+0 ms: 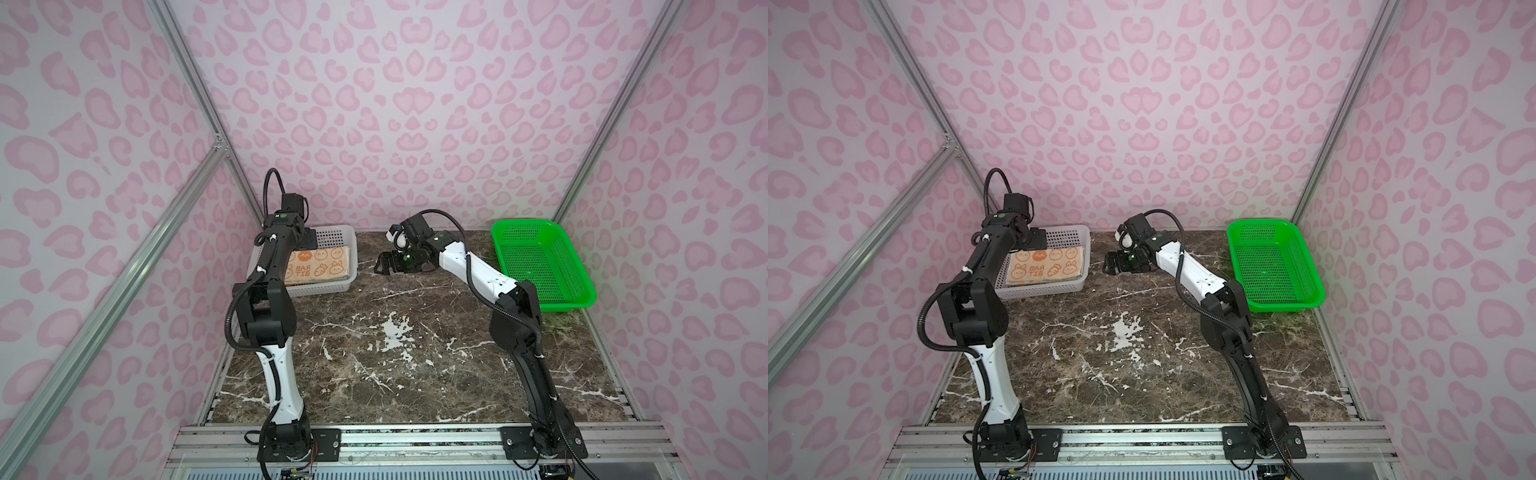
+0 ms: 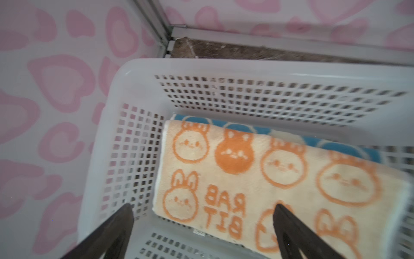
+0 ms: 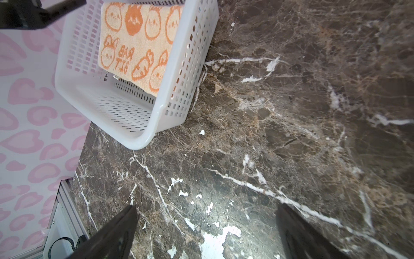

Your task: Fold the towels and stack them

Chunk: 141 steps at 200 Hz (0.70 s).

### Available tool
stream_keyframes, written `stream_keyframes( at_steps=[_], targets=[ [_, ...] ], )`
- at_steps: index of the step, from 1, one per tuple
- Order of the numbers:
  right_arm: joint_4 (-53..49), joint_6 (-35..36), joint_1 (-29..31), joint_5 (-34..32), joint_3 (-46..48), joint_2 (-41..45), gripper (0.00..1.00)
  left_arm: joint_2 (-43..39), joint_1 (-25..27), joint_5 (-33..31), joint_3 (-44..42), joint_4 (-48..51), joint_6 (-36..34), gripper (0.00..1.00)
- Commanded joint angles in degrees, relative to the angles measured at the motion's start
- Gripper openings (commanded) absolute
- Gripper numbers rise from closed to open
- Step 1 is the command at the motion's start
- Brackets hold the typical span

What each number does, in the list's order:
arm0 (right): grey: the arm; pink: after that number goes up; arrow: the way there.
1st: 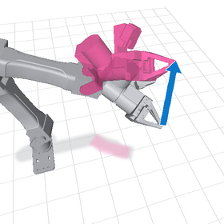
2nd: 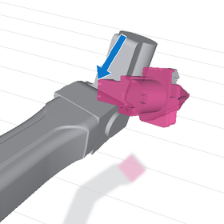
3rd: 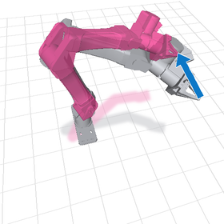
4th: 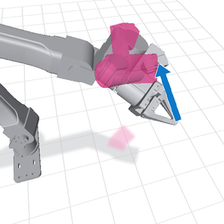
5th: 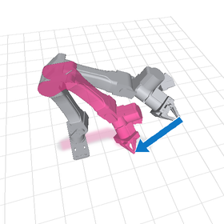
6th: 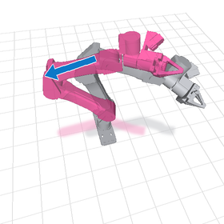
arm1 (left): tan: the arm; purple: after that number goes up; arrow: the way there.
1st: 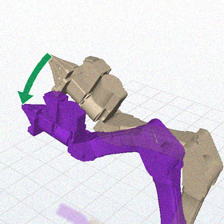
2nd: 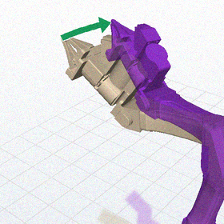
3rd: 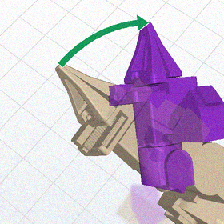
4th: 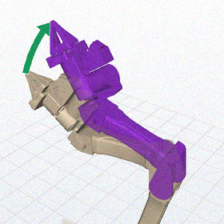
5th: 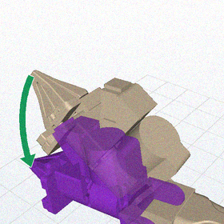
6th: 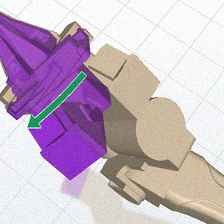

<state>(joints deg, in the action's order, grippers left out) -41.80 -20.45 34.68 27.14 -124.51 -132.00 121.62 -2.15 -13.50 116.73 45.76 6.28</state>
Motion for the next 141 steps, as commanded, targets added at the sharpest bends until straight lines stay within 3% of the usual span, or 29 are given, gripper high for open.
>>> stream_keyframes(
  at_steps=[1, 82, 141],
  targets=[
    [2.3, -0.4, -0.8, 0.3, 3.2, 2.4, 0.98, -1.1, 1.5, 15.2, -3.9, -6.2, 5.6, 0.98],
    [6.5, 0.3, -5.5, -0.9, 19.3, 13.6, 0.98, 7.3, 3.6, 18.4, -6.5, -5.4, 11.3, 0.98],
    [3.7, 2.5, -10.1, -6.0, 24.7, 21.8, 0.98, 1.0, 4.0, 15.2, -6.3, -5.4, 8.2, 0.98]
  ],
)
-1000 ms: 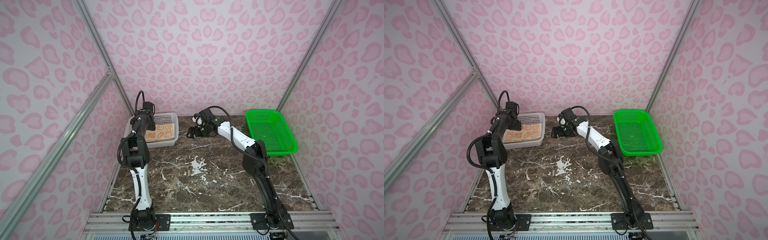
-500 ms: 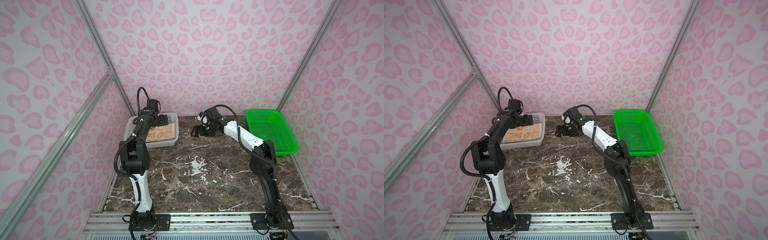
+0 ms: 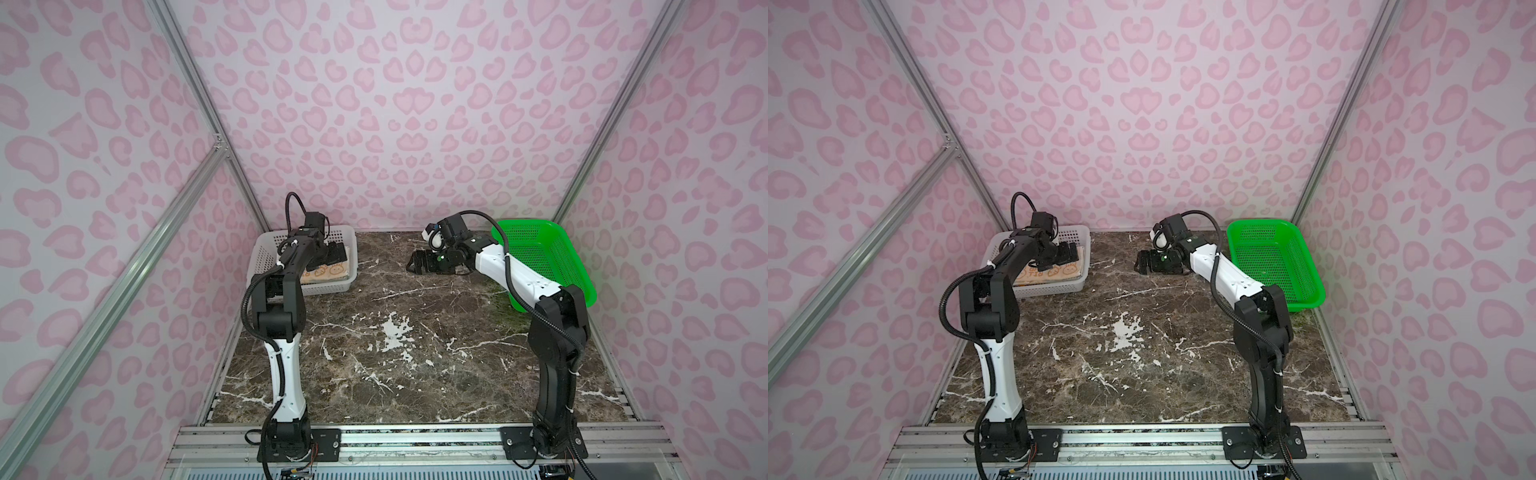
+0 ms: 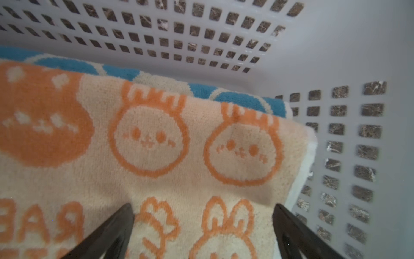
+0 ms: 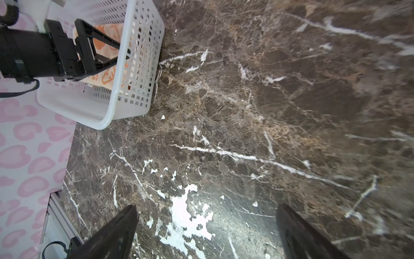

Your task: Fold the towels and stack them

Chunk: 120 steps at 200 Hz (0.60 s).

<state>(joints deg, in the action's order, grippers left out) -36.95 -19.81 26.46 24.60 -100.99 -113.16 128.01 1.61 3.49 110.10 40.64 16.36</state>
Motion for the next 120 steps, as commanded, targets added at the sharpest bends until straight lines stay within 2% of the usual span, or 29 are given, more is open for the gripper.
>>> stream_keyframes(
  at_steps=[1, 36, 76, 100, 120],
  targets=[
    [-1.3, 1.9, -2.0, -3.6, 1.2, 3.1, 0.98, -5.6, 0.2, -1.9, 0.3, -0.3, -1.8, 0.98],
    [-3.7, 2.1, -8.3, -8.1, 5.4, 9.6, 0.98, -12.6, 1.5, -2.8, -1.0, -0.4, -3.3, 0.98],
    [-5.3, 0.7, -18.0, -13.0, 11.7, 13.9, 0.98, -20.6, 5.1, -4.6, -6.7, -2.2, -3.8, 0.98],
    [-7.1, 0.5, -22.6, -17.1, 13.5, 12.5, 0.98, -24.7, 9.9, -6.7, -10.8, -3.9, -4.3, 0.98],
    [-6.6, 0.3, -24.3, -19.9, 15.2, 10.9, 0.97, -27.1, 16.2, -9.2, -13.9, -5.9, -5.1, 0.98]
  ],
)
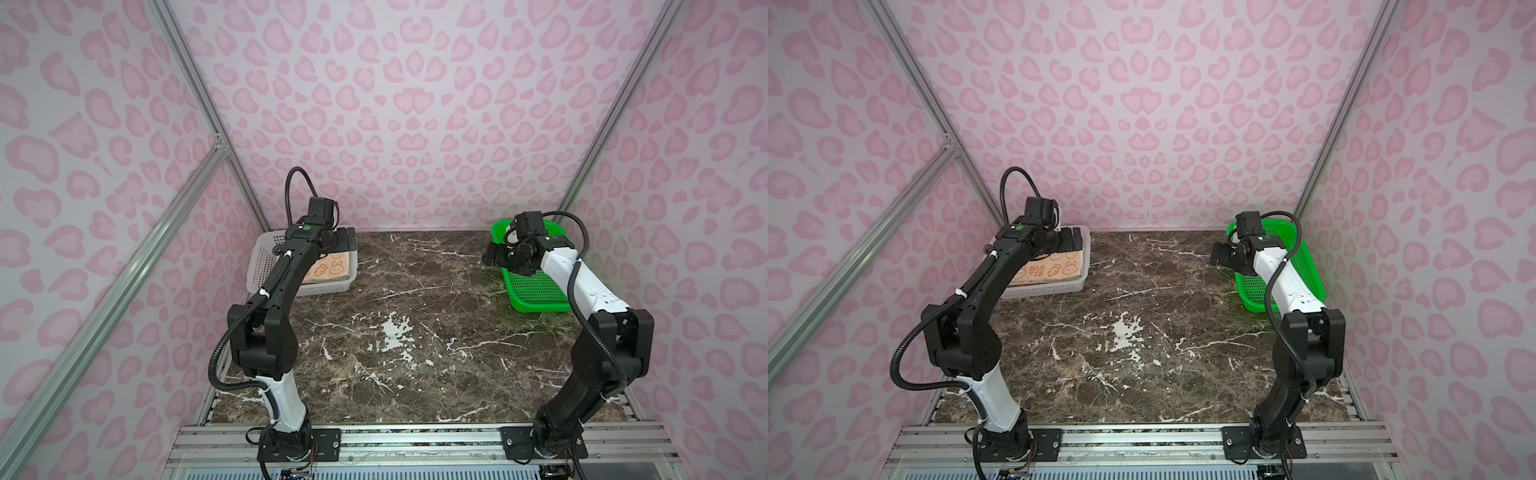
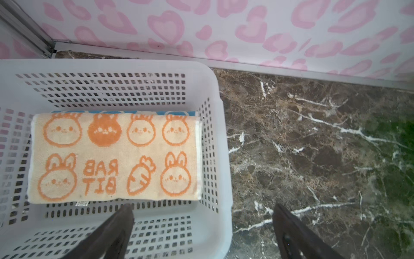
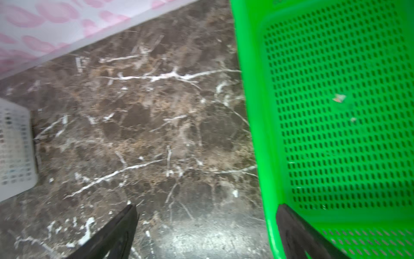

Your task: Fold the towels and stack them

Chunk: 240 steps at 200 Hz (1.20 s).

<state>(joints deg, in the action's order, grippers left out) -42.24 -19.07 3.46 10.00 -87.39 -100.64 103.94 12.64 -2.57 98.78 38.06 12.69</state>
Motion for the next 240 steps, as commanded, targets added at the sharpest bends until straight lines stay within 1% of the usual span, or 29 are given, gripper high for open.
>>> stream_keyframes(
  at_steps=[1, 11, 14, 27, 42, 62, 81, 94, 113, 137, 154, 175, 194, 205, 240],
  targets=[
    [-1.3, -0.4, -1.3, -5.6, 1.7, -1.7, 0.97, -3.1, 5.6, -3.3, -2.7, -3.4, -1.5, 0.98],
    [-0.5, -0.5, -1.3, -7.1, 1.8, -2.3, 0.91, -3.6, 9.1, -5.0, -3.8, -4.3, -1.8, 0.98],
    [-0.2, -0.5, -1.3, -7.2, 3.5, -2.5, 0.9, -3.7, 10.2, -5.6, -4.0, -4.5, -1.9, 0.98],
    [0.2, -0.5, -1.3, -7.9, 4.3, -3.5, 0.84, -3.9, 14.3, -6.9, -4.8, -5.4, -2.2, 0.98],
    [0.5, -0.3, -1.3, -8.5, 4.6, -4.7, 0.72, -4.1, 18.6, -9.1, -6.0, -6.9, -2.6, 0.98],
    [0.9, 0.5, -0.6, -8.9, 4.3, -5.9, 0.54, -4.5, 22.5, -10.5, -7.7, -8.9, -3.6, 0.98],
    [0.7, 0.8, 1.4, -8.6, 3.2, -7.0, 0.45, -5.1, 24.5, -12.8, -9.3, -10.0, -4.8, 0.98],
    [0.6, 0.6, 3.3, -8.2, 2.8, -7.7, 0.34, -5.6, 25.2, -16.4, -10.4, -10.4, -5.0, 0.98],
    [-0.4, -0.6, 6.0, -8.0, -0.7, -9.1, 0.18, -7.0, 25.2, -18.3, -12.2, -11.4, -5.0, 0.98],
    [-1.8, -2.7, 10.6, -8.2, -4.3, -10.7, 0.04, -10.0, 25.2, -19.7, -15.8, -13.7, -5.5, 0.98],
    [-1.9, -5.4, 14.0, -6.4, -6.7, -11.8, 0.0, -12.2, 25.2, -20.9, -18.2, -14.7, -5.6, 0.98],
    [-2.5, -8.9, 19.0, -6.0, -10.8, -13.9, 0.0, -13.8, 24.8, -21.6, -20.0, -13.6, -4.3, 0.98],
    [-3.1, -12.4, 23.4, -5.5, -15.5, -17.1, 0.0, -15.4, 24.0, -20.0, -21.3, -12.4, -3.1, 0.98],
    [-3.6, -14.6, 25.9, -5.5, -18.9, -19.4, 0.0, -16.5, 23.4, -19.9, -24.3, -12.2, -2.2, 0.98],
    [-4.5, -20.2, 31.3, -4.6, -28.9, -26.8, 0.0, -20.7, 20.2, -17.8, -29.5, -12.2, 0.5, 0.98]
  ],
)
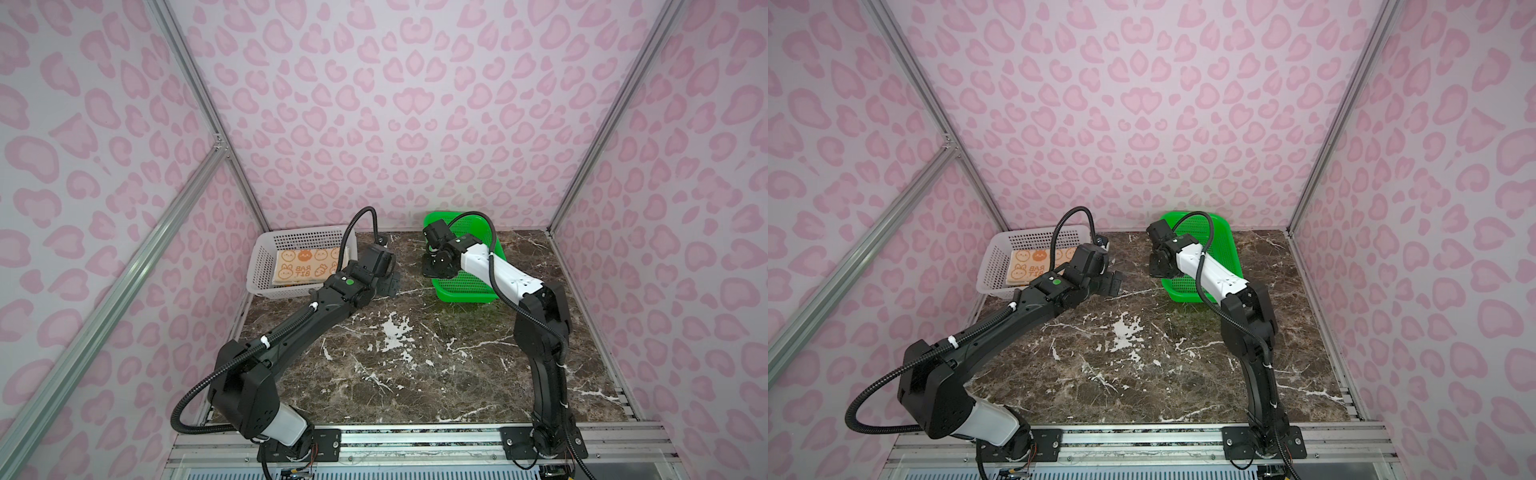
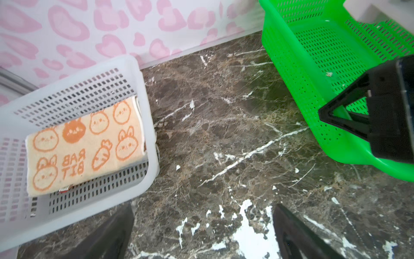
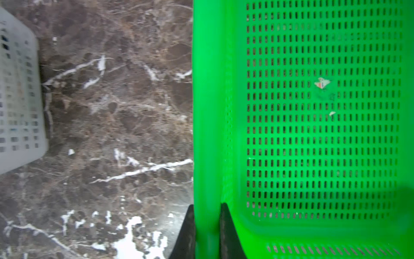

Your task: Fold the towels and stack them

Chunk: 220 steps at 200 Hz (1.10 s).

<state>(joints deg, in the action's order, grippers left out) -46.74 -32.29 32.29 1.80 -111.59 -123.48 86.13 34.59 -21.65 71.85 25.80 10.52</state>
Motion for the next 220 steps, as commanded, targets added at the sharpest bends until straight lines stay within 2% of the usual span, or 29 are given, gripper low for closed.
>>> stream_keyframes(
  at_steps=[1, 21, 38, 54, 85, 107, 134, 151, 180, 220],
  targets=[
    [0.0, -7.0, 2.4, 3.6, -4.7, -4.0, 0.0, -3.1, -1.9, 1.3, -2.7, 0.0, 2.7, 0.98],
    [-0.7, -11.2, 4.8, 4.2, -9.6, -7.5, 0.0, -5.2, -4.3, 2.2, -5.2, 0.3, 4.0, 0.98],
    [3.5, -16.8, 6.2, 7.3, -9.4, -10.4, 0.0, -7.0, -6.1, 2.4, -7.0, 0.6, 5.0, 0.98],
    [5.1, -20.0, 7.9, 6.6, -10.9, -12.2, 0.0, -8.4, -7.0, 2.2, -8.8, -0.4, 5.2, 0.98],
    [4.9, -22.8, 9.3, 7.2, -16.0, -16.2, 0.0, -9.0, -7.9, 2.3, -9.6, -1.1, 4.9, 0.98],
    [2.7, -21.6, 9.4, 6.2, -18.7, -17.1, 0.0, -8.9, -7.8, 2.7, -10.3, -1.7, 5.3, 0.98],
    [1.9, -19.5, 9.1, 4.3, -18.0, -14.6, 0.15, -8.5, -7.9, 3.4, -10.6, -2.2, 5.7, 0.98],
    [1.8, -17.7, 8.8, 3.3, -17.4, -12.8, 0.29, -8.2, -7.9, 3.3, -10.3, -2.2, 5.6, 0.98],
    [-0.1, -12.7, 8.3, 0.3, -17.4, -8.8, 0.44, -8.6, -8.0, 2.8, -10.8, -2.6, 5.8, 0.98],
    [0.2, -4.1, 5.8, -4.4, -9.3, 3.9, 0.86, -9.9, -7.9, 0.1, -11.9, -3.8, 5.1, 0.98]
  ],
)
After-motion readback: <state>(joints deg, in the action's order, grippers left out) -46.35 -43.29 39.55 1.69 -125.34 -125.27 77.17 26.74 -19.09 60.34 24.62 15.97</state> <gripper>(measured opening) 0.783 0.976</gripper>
